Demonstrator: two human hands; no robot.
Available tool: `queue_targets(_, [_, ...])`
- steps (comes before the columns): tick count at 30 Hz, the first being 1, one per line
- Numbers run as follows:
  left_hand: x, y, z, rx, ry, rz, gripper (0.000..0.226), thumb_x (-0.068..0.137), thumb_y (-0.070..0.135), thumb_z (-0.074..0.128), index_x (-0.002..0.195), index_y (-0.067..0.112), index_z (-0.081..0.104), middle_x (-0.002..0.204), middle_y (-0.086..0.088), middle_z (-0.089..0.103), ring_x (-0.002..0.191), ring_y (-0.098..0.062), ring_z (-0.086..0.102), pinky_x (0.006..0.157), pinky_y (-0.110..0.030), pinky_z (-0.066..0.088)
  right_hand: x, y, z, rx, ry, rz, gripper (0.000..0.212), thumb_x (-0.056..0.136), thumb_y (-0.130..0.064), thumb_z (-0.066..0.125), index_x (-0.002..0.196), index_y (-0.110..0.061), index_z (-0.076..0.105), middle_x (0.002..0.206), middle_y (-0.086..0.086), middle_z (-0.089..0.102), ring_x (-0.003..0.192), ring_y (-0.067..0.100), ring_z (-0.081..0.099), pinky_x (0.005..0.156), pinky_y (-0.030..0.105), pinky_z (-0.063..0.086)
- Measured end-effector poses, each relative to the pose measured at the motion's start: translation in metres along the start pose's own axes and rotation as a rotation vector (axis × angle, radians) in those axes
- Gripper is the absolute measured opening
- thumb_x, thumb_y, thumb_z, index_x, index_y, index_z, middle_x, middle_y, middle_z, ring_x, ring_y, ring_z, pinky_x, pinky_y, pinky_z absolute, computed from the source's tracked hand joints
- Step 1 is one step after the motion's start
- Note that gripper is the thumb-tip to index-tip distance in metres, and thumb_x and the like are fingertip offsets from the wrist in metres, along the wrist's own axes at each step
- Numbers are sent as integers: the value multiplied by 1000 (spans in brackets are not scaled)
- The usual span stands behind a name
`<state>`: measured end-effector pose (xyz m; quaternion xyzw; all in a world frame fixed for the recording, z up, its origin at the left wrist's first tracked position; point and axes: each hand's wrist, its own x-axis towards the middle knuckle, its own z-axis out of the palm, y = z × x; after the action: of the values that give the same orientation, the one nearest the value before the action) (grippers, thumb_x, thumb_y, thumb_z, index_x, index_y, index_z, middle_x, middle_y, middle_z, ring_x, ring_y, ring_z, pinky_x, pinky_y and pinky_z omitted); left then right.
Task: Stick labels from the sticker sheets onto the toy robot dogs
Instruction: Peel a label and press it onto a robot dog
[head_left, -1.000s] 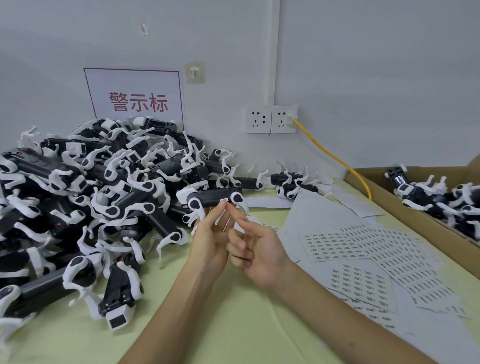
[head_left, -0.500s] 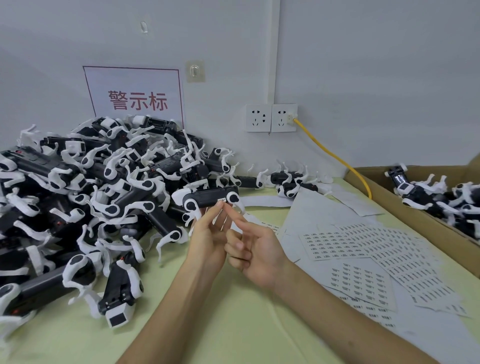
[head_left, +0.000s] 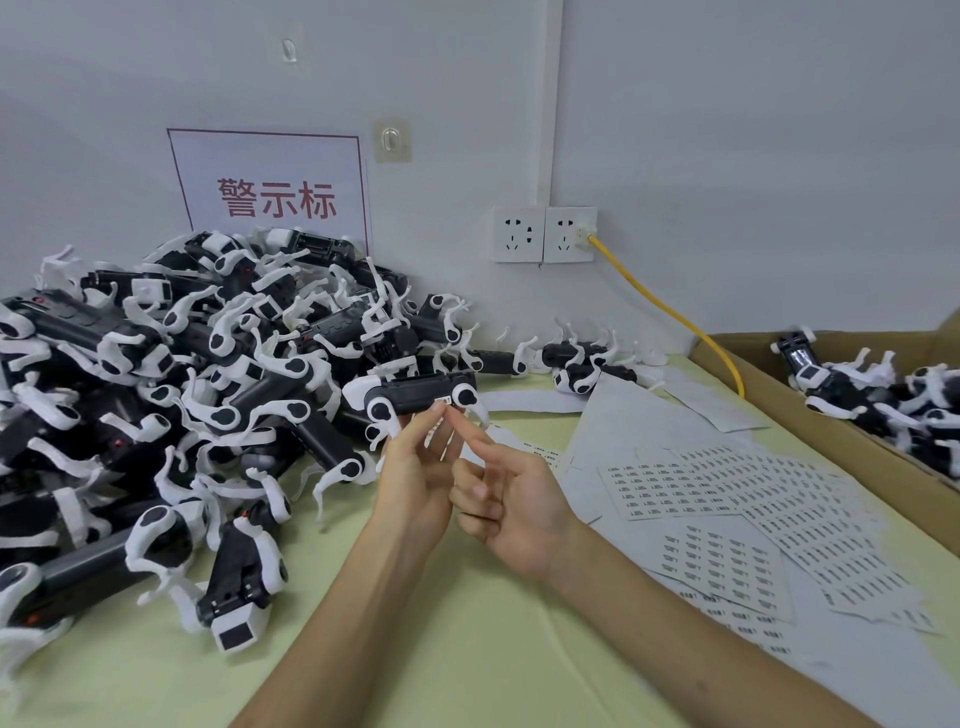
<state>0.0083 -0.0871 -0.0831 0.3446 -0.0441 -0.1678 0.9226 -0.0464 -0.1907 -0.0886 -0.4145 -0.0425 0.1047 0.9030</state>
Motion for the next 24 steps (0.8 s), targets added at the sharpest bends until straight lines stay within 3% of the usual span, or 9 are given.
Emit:
queue_targets(8, [0, 0, -1, 23, -14, 28, 14, 73, 27, 77, 60, 25, 72, 85, 2, 73, 99, -18, 73, 88, -38, 54, 1, 0, 0, 7, -1, -11, 40, 97, -23, 49, 130, -32, 69, 56, 0, 35, 45, 11, 19, 43, 24, 13])
queue_targets(16, [-3, 1, 2, 16, -16, 49, 16, 74, 26, 76, 59, 26, 72, 87, 1, 73, 97, -18, 72, 103, -41, 49, 2, 0, -2, 8, -4, -18, 38, 96, -24, 50, 125, -34, 73, 56, -1, 34, 47, 11, 17, 42, 24, 15])
queue_targets(20, [-6, 1, 3, 15, -18, 53, 18, 76, 24, 76, 59, 26, 73, 87, -1, 71, 93, -18, 74, 101, -41, 49, 3, 0, -2, 3, 1, -16, 39, 96, -24, 50, 126, -34, 72, 56, -1, 34, 44, 10, 21, 41, 23, 16])
queue_targets(24, [-6, 1, 3, 17, -26, 65, 28, 84, 22, 72, 57, 26, 72, 84, 2, 73, 91, -14, 73, 114, -44, 43, 2, -1, -1, -10, 12, -25, 38, 94, -25, 53, 126, -33, 73, 56, -1, 33, 44, 10, 20, 42, 24, 14])
